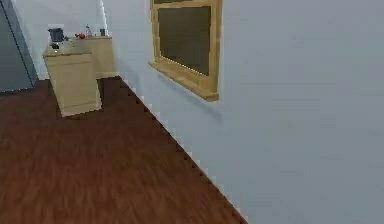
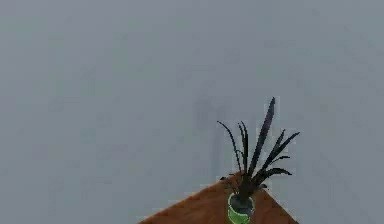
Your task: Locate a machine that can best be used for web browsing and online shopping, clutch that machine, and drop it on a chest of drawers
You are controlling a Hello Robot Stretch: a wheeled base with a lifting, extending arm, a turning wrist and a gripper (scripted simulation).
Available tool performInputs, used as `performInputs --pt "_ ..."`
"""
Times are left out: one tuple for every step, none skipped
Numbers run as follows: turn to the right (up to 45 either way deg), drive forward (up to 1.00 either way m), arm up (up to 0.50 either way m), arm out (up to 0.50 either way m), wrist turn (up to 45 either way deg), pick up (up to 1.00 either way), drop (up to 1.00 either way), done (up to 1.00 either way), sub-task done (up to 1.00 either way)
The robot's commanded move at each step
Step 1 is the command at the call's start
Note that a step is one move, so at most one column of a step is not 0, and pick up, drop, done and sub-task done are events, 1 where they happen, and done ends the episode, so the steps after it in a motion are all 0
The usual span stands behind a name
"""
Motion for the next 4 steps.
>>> performInputs --pt "-45.0 0.0 0.0 0.0 0.0 0.0 0.0 0.0 0.0" --pt "-6.0 0.0 0.0 0.0 0.0 0.0 0.0 0.0 0.0" --pt "0.0 0.4 0.0 0.0 0.0 0.0 0.0 0.0 0.0" --pt "-6.0 0.0 0.0 0.0 0.0 0.0 0.0 0.0 0.0"
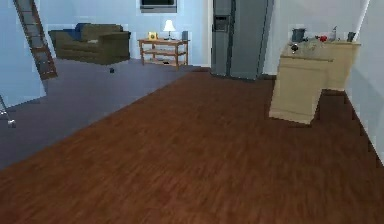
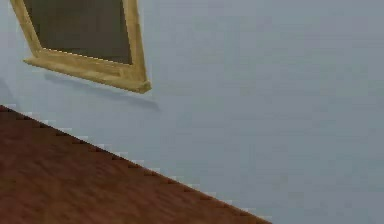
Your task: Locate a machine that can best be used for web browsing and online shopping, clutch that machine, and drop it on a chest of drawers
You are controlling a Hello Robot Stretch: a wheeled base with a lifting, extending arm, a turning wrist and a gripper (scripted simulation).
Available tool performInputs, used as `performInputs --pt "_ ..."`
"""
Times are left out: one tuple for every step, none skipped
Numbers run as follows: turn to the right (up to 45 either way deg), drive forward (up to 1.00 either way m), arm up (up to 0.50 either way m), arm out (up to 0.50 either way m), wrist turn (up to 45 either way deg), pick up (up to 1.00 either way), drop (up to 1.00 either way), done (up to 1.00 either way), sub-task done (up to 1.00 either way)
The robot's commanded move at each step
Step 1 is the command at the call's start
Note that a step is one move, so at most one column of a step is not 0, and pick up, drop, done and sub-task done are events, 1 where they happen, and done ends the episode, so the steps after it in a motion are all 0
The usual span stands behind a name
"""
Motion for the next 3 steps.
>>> performInputs --pt "0.0 1.0 0.0 0.0 0.0 0.0 0.0 0.0 0.0" --pt "0.0 1.0 0.0 0.0 0.0 0.0 0.0 0.0 0.0" --pt "0.0 1.0 0.0 0.0 0.0 0.0 0.0 0.0 0.0"
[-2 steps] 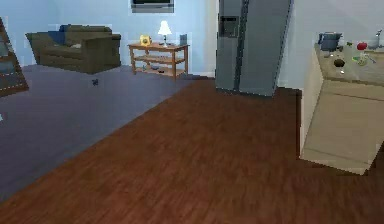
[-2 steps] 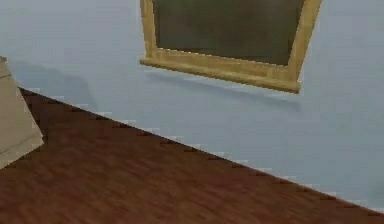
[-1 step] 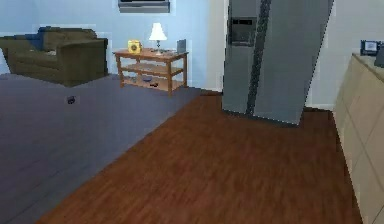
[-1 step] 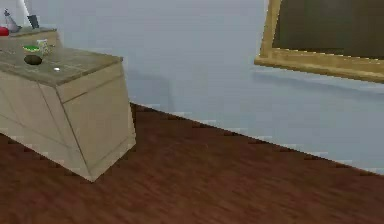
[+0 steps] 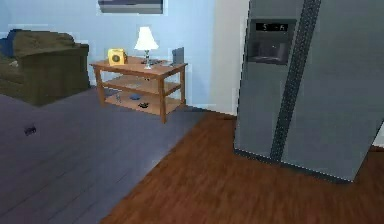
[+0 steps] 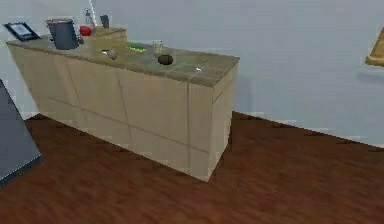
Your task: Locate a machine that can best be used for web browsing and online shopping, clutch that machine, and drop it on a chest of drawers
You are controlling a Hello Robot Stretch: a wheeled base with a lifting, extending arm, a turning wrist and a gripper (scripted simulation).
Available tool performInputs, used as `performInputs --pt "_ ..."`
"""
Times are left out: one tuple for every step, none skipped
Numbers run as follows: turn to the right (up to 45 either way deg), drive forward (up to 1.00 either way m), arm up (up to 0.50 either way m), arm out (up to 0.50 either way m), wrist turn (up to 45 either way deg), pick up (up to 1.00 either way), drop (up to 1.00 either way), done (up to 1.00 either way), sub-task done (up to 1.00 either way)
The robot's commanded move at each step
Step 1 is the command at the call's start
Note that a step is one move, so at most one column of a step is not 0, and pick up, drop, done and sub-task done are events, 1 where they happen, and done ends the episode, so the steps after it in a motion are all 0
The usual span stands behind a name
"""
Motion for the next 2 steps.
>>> performInputs --pt "0.0 1.0 0.0 0.0 0.0 0.0 0.0 0.0 0.0" --pt "-3.0 0.0 0.0 0.0 0.0 0.0 0.0 0.0 0.0"
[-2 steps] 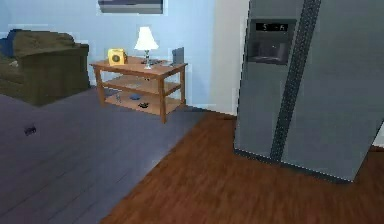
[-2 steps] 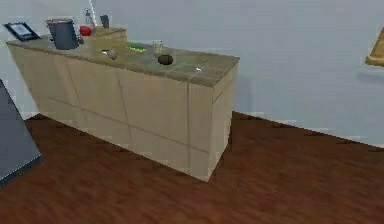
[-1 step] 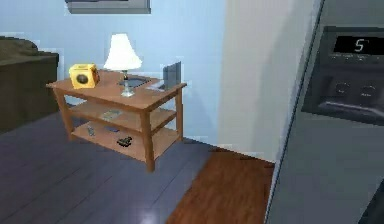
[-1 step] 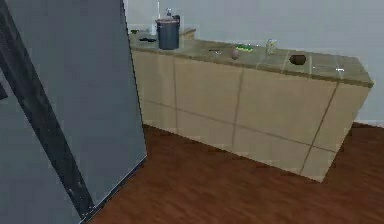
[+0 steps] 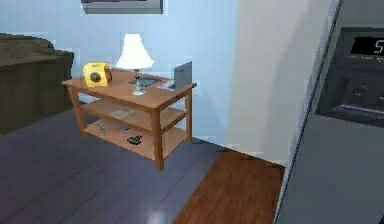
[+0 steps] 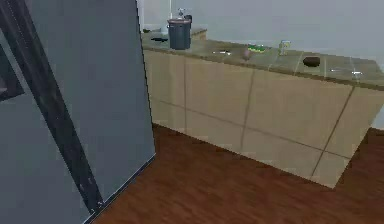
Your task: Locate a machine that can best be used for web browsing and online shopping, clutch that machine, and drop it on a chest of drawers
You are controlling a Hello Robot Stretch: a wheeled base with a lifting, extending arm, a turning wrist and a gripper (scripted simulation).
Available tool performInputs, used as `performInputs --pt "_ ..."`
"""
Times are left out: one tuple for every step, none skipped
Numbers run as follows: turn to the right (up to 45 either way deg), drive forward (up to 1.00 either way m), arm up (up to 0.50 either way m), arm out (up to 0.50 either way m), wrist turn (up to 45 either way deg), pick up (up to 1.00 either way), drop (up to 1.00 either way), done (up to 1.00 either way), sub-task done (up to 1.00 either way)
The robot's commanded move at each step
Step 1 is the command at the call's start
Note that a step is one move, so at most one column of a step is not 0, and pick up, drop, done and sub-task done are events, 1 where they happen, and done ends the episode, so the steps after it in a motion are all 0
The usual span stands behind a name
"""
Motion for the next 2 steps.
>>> performInputs --pt "0.0 0.8 0.0 0.0 0.0 0.0 0.0 0.0 0.0" --pt "18.0 0.0 0.0 0.0 0.0 0.0 0.0 0.0 0.0"
